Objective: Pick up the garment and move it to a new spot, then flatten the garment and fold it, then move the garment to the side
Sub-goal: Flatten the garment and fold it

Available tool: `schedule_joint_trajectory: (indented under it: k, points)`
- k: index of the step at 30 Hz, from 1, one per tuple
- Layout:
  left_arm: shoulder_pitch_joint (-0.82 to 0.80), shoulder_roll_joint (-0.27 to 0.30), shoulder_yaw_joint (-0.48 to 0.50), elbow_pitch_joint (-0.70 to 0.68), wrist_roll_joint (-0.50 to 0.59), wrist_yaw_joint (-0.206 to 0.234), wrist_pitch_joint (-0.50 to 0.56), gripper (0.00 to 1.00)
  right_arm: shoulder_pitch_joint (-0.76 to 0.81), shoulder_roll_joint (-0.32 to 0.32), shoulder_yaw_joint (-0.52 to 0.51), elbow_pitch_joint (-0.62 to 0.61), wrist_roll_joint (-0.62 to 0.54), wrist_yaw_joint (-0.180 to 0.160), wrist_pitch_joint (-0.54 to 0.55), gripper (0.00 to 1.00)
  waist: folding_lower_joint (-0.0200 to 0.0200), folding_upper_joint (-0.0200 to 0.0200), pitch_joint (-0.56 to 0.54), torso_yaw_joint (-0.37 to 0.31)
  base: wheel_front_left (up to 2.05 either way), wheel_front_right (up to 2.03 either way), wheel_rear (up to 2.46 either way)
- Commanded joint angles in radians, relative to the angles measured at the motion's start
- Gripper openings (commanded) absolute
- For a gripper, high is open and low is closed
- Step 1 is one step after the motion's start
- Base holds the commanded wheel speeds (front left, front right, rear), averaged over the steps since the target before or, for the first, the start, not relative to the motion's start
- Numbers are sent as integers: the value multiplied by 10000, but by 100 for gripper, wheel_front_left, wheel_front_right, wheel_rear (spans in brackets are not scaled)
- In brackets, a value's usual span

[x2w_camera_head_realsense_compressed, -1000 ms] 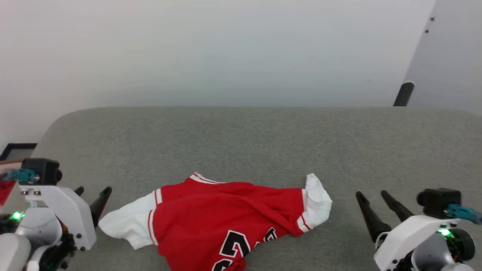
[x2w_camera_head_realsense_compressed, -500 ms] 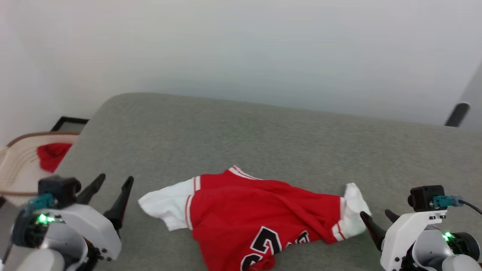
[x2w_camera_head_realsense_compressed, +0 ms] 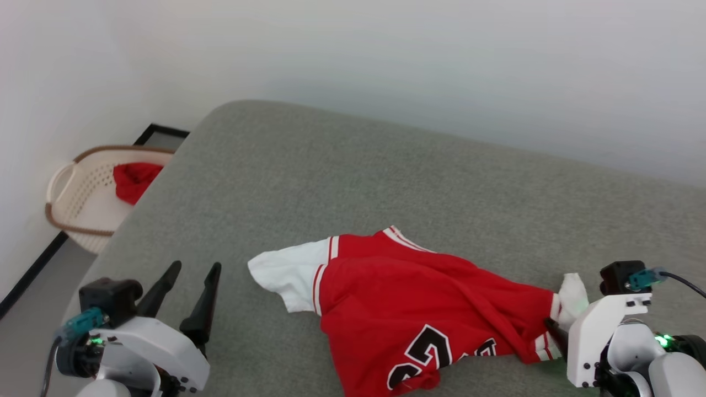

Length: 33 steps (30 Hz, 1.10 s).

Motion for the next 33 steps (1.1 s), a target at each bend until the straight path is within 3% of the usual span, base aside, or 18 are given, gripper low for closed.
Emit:
schedule_joint_trajectory:
  k: [1, 2, 4, 5, 14, 22, 29, 31, 32, 33]
  points:
    - [108, -40, 30, 27, -5, 48, -84, 100, -127, 57, -35, 100, -68, -2, 71, 100, 0, 0, 260, 234, 0, 0, 0]
    - [120, -79, 14, 46, -15, 33, -133, 100, -194, 67, -44, 173, -129, -2, 47, 95, 0, 0, 296, 251, 0, 0, 0]
    - [118, -149, 1, 82, -50, 11, -212, 100, -269, 54, -54, 331, -173, -2, 53, 12, 0, 0, 344, 274, 0, 0, 0]
    - [125, -178, 15, 104, -92, 1, -264, 100, -300, 59, -53, 398, -214, -2, 19, 0, 0, 0, 362, 274, 0, 0, 0]
    - [282, -144, 167, 219, -183, 57, -566, 100, -310, -128, -563, 316, -167, -2, 19, 0, 0, 0, 334, -14, 0, 0, 0]
    - [519, -45, 325, 52, -286, 186, -672, 100, 478, 53, -2430, -187, -113, -3, 129, 0, 0, 0, 329, -442, 0, 0, 0]
    - [540, -37, 292, 8, -324, 211, -624, 100, 1030, 548, -3597, 211, -489, -3, 167, 2, 0, 0, 378, -722, 0, 0, 0]
    - [539, -13, 305, 37, -346, 216, -618, 100, 1050, 628, -3679, 472, -613, -5, 126, 36, 0, 0, 360, -829, 0, 0, 0]
    - [538, -4, 294, 46, -339, 227, -595, 100, 1026, 632, -3693, 574, -650, -6, 121, 75, 0, 0, 353, -870, 0, 0, 0]
    - [534, -1, 290, 57, -338, 236, -577, 100, 984, 644, -3687, 644, -691, -6, 73, 100, 0, 0, 338, -912, 0, 0, 0]
